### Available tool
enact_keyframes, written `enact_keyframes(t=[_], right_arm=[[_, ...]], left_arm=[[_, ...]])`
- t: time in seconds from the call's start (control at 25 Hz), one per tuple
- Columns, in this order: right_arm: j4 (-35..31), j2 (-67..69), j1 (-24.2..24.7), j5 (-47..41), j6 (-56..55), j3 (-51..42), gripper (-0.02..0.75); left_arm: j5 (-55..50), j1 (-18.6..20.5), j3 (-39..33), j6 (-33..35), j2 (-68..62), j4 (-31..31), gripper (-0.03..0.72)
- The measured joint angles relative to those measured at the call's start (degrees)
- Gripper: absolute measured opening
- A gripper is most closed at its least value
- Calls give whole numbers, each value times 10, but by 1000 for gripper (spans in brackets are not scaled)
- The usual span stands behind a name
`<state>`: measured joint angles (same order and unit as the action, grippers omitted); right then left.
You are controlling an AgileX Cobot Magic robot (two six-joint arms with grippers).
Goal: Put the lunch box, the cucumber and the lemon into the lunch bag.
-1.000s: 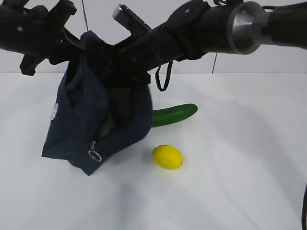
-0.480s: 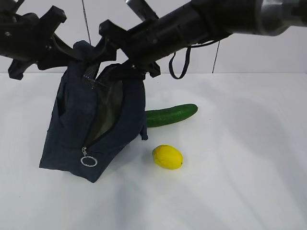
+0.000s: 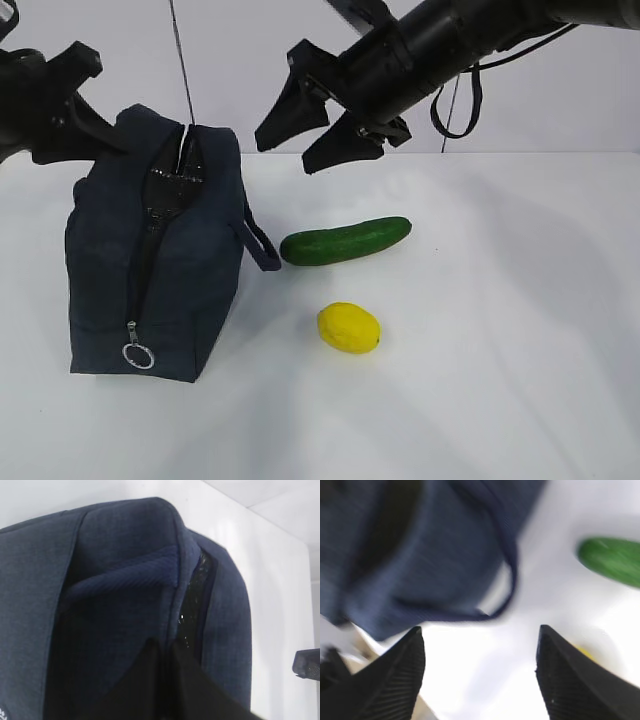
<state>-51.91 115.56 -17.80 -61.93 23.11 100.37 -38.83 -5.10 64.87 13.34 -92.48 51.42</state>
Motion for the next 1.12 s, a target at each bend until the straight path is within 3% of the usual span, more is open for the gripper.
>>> enact_keyframes(t=[0.24, 0.52, 0.68, 0.92, 1.12], right_arm=[[55, 0, 0, -10, -1, 0, 540], [260, 0, -12, -75, -3, 0, 540], [320, 0, -16, -78, -10, 0, 540], [393, 0, -18, -17, -267, 0, 540], [401, 0, -18, 45, -407, 0, 540]], left_arm=[[-5, 0, 0, 0, 0, -12, 11], [-6, 0, 0, 0, 0, -14, 11], [-6, 0, 0, 0, 0, -14, 11], [-6, 0, 0, 0, 0, -14, 11], [-7, 0, 0, 0, 0, -14, 11]])
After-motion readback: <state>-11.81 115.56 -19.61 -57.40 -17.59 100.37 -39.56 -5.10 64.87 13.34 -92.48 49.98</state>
